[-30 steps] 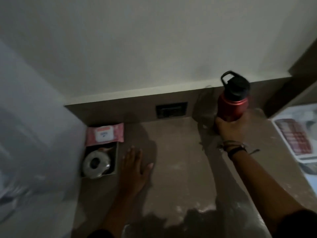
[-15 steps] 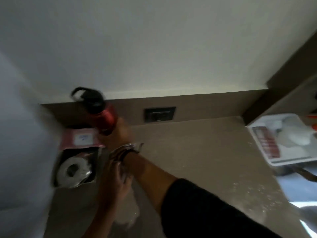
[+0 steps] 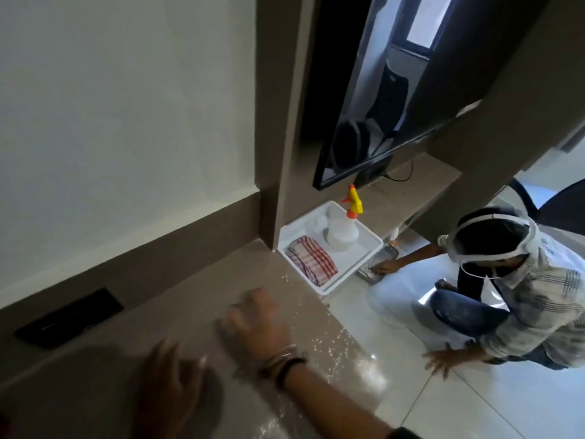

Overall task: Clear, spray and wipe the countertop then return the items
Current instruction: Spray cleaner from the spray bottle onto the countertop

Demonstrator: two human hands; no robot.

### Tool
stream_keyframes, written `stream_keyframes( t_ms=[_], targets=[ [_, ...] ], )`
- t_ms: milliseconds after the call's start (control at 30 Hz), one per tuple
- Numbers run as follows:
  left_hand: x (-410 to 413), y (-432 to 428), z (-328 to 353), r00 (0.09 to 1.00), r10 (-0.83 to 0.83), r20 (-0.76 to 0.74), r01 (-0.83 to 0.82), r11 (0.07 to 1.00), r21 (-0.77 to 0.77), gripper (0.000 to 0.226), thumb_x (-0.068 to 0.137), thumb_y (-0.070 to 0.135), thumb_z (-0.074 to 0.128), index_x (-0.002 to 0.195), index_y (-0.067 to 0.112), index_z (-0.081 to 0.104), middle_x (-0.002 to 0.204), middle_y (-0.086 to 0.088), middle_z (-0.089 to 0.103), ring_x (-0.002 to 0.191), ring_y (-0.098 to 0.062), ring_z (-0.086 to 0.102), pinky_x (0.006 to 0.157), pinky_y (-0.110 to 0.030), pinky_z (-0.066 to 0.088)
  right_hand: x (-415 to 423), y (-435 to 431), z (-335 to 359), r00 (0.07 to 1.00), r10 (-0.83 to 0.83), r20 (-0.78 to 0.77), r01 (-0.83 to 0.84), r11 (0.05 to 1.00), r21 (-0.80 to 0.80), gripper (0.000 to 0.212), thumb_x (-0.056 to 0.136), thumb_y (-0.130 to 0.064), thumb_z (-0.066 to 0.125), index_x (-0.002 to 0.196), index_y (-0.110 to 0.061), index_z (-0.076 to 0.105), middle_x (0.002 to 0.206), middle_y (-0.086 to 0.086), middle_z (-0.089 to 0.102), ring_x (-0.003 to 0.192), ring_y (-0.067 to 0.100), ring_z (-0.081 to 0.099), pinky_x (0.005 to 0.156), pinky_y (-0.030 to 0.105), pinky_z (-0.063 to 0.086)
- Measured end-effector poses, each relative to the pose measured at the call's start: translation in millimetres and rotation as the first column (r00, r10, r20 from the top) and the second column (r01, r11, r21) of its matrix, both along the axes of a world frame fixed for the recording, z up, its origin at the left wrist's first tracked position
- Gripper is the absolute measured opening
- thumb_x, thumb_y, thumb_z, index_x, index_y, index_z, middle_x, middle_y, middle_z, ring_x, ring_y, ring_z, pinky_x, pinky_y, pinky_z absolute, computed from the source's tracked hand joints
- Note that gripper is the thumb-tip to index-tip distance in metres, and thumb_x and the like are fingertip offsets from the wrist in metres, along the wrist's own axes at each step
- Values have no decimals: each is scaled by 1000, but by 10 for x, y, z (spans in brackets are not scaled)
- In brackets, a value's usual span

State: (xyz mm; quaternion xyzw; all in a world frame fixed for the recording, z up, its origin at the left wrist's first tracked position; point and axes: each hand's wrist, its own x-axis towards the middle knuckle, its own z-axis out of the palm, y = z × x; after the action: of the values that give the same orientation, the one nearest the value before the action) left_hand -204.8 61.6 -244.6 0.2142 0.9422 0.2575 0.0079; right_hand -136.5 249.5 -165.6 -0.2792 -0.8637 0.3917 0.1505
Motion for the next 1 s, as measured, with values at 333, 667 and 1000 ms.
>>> stream_keyframes(
  t_ms=[333,667,1000],
  targets=[
    [-49,1253,-226,996,53,-65,-70,953,-296,81,87,64,29,146,9,42,159,-16,31,147,-33,27,119,-53,23,-190,3373,-272,925,-367,101,368,930,12,101,66,-55,82,142,-4,37,140,20,44,128,36,43,106,48,40],
    [-48,1263,-172,994,92,-53,-105,927,-361,78,91,68,28,152,18,29,164,-7,21,151,-25,18,123,-47,17,-978,3896,-498,987,13,-163,-14,1000,-4,64,85,-9,53,147,-9,38,127,19,62,112,34,63,98,45,50],
    [-9,1215,-77,998,63,31,-49,942,-333,79,92,65,37,154,19,23,166,-7,12,153,-24,9,124,-42,5,642,2535,797,924,333,-185,-299,935,189,23,90,-21,59,111,-13,64,97,6,70,76,11,64,73,12,52]
  ],
)
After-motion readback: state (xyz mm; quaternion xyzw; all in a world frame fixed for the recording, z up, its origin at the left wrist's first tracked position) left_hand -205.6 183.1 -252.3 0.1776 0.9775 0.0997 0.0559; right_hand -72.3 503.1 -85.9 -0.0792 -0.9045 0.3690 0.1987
